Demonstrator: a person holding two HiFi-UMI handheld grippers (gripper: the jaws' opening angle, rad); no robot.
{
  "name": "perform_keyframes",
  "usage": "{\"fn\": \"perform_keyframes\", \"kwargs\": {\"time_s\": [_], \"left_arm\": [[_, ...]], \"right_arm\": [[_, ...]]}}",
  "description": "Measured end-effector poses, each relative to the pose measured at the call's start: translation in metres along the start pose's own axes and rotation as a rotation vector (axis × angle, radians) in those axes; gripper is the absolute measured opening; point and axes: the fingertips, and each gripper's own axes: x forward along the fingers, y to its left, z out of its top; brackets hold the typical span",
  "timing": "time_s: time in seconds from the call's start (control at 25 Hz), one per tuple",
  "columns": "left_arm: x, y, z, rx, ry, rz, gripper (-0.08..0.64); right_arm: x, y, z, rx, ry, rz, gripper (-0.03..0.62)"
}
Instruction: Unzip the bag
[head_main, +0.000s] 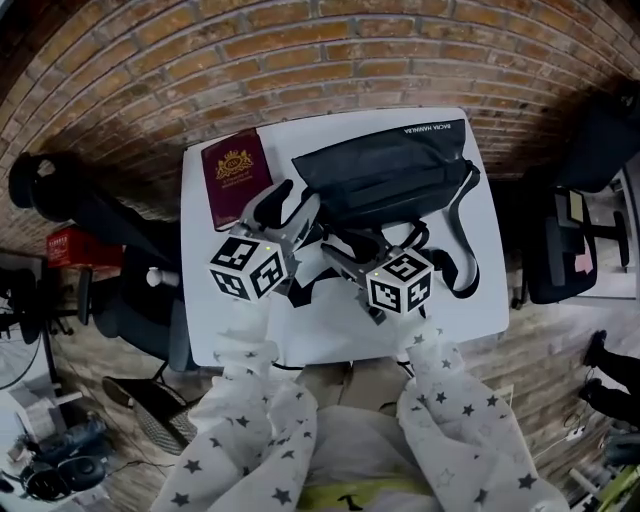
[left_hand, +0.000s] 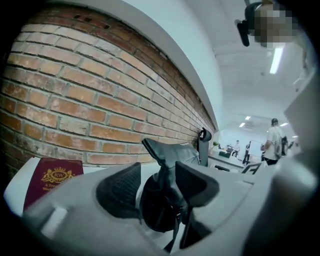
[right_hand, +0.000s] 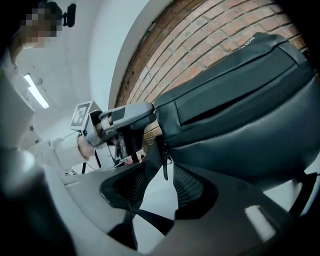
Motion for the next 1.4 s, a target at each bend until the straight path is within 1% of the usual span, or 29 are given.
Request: {"fn": "perform_keyframes", "kwargs": {"time_s": [0.16,0.36,0.48,0.68,0.76,0.84,0.88,0.92,1.04,1.4], "left_arm": [[0.008,-0.004,-0.001,0.015,0.004,-0.068,0.215],[0.018,-0.01,-0.002,0.032,0.012,-0.12,0.215],[0.023,-0.014,-0.002,0.033,0.017,-0.14,0.215],[0.028,-0.02,-0.003,0.042,0.022,-0.169,0.205],[0.029,-0.022,-0.004,0.052,0.029,-0.173,0.179],[0.03,-0.023,-0.005,0.06,0.035,-0.172,0.172],[0.03,-0.023,-0.005,0.061,0.036,-0.171,0.166],[0.03,-0.022,-0.005,0.062,0.036,-0.169,0.157],[0.03,-0.02,-0.005,0.066,0.037,-0.162,0.136],[0.03,-0.019,-0.008,0.103,0.042,-0.15,0.123]], "right_arm": [[0.013,0.001,-0.007,0.01,0.015,0.01,0.178],[0.019,0.001,-0.013,0.03,0.038,0.029,0.178],[0.02,-0.002,-0.012,0.039,0.038,0.025,0.157],[0.017,-0.004,-0.01,0.045,0.028,0.023,0.103],[0.016,-0.004,-0.009,0.036,0.03,0.024,0.084],[0.015,-0.003,-0.009,0.025,0.036,0.024,0.057],[0.013,-0.003,-0.009,0.022,0.039,0.026,0.03],[0.012,-0.002,-0.009,0.021,0.041,0.029,0.025],[0.011,0.002,-0.009,0.025,0.039,0.05,0.024],[0.004,0.009,-0.006,0.027,0.036,0.088,0.021]]}}
